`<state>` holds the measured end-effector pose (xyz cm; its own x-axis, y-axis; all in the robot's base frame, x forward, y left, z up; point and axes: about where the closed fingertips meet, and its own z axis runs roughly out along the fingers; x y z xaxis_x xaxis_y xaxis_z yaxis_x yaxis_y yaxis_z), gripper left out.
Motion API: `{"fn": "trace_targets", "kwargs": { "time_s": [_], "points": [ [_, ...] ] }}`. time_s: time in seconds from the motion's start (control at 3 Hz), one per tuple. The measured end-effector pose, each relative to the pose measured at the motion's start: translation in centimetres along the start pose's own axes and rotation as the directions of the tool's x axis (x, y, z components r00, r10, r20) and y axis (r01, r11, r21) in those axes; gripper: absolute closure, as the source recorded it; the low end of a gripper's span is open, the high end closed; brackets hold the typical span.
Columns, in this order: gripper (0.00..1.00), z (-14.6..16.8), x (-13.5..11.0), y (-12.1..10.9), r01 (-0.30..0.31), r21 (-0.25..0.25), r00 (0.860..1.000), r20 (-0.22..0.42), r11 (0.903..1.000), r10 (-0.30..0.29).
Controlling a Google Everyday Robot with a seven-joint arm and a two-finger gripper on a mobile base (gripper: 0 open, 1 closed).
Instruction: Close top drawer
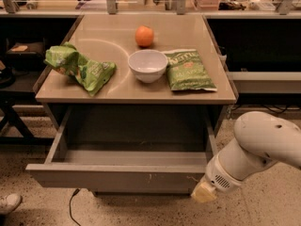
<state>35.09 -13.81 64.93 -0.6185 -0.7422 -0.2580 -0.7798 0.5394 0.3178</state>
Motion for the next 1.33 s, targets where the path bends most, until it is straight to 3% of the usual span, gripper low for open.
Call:
{"fn": "trace_targets", "kwargs": {
  "time_s": [0.67,1.33],
  "points": [
    [1.00,-1.1,2.4,3.6,-0.048,-0.031,0.999,-0.005,0.9984,0.048],
    [1.00,-0.3,-0.1,0.6,-0.025,-0.013,0.999,0.023,0.9996,0.025]
  ]
}}
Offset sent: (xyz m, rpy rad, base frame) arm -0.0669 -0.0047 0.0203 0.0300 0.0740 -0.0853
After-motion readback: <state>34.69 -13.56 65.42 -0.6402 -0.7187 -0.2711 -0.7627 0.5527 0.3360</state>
